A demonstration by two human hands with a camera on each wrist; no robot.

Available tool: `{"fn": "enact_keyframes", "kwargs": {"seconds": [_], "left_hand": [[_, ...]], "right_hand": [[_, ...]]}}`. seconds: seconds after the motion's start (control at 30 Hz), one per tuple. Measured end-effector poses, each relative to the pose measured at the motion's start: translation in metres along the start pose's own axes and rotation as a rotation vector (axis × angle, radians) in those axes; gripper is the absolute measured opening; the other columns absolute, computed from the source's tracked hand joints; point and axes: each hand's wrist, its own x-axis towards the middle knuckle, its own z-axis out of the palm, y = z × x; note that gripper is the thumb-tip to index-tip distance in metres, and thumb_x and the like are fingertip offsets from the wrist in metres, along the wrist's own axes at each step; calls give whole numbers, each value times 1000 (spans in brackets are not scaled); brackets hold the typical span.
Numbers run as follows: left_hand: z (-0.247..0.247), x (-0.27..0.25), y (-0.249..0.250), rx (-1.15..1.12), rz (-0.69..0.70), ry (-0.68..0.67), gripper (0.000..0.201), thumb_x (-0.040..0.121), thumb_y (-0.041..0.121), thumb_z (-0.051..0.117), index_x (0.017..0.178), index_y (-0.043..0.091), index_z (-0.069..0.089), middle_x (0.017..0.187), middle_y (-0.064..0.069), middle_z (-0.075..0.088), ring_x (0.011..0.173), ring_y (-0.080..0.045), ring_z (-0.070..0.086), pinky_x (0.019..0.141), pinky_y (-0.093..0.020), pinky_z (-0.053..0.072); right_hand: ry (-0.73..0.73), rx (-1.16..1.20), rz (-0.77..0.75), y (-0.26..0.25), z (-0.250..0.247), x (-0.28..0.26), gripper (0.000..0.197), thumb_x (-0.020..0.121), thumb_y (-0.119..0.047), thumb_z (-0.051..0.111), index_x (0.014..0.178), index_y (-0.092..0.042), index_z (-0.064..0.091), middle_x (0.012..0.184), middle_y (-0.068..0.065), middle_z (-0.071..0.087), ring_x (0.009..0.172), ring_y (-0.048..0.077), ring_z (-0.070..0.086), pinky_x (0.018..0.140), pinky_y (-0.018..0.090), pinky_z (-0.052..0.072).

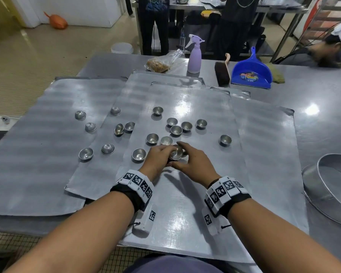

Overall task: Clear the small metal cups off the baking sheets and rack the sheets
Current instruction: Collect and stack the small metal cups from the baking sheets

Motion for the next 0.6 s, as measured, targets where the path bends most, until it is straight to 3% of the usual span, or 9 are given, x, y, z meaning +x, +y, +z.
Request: {"fn": "enact_keyframes", "kwargs": {"seconds": [0.2,0.27,0.33,0.4,0.47,0.6], "left_hand": [[16,8,2,172,73,84,6,86,4,64,83,1,67,68,-7,64,58,-20,66,56,-40,49],[25,11,7,251,98,68,7,89,4,63,89,-2,64,76,-8,62,58,-14,65,51,-32,53],[35,14,13,343,136,38,6,90,7,64,85,5,63,79,-4,61,65,-12,64,51,-24,51],[46,18,16,357,152,13,12,92,5,62,80,6,64,74,-3,63,57,-2,64,49,-13,45],[57,23,16,350,132,4,11,93,4,61,83,2,66,72,-4,65,51,3,64,50,-12,47],[75,32,18,333,93,-13,16,92,4,62,104,-5,70,93,-19,73,65,-12,72,63,-21,58]], "right_hand": [[105,-10,146,45,-26,-5,51,86,-47,68,132,-28,57,131,-7,61,105,11,62,90,34,50],[176,-33,243,66,-37,-2,41,87,-44,66,124,-28,61,125,-2,64,104,15,63,90,37,51],[222,-59,328,85,-49,2,36,86,-42,66,119,-26,63,123,3,64,103,22,64,89,37,51],[235,-88,385,101,-61,8,36,88,-38,65,120,-21,63,124,7,60,107,29,61,88,35,46],[237,-106,427,114,-72,16,39,88,-35,64,123,-18,63,128,10,56,112,32,58,90,36,44],[226,-115,453,133,-80,33,44,85,-39,66,123,-18,64,138,8,49,118,31,57,97,39,45]]}}
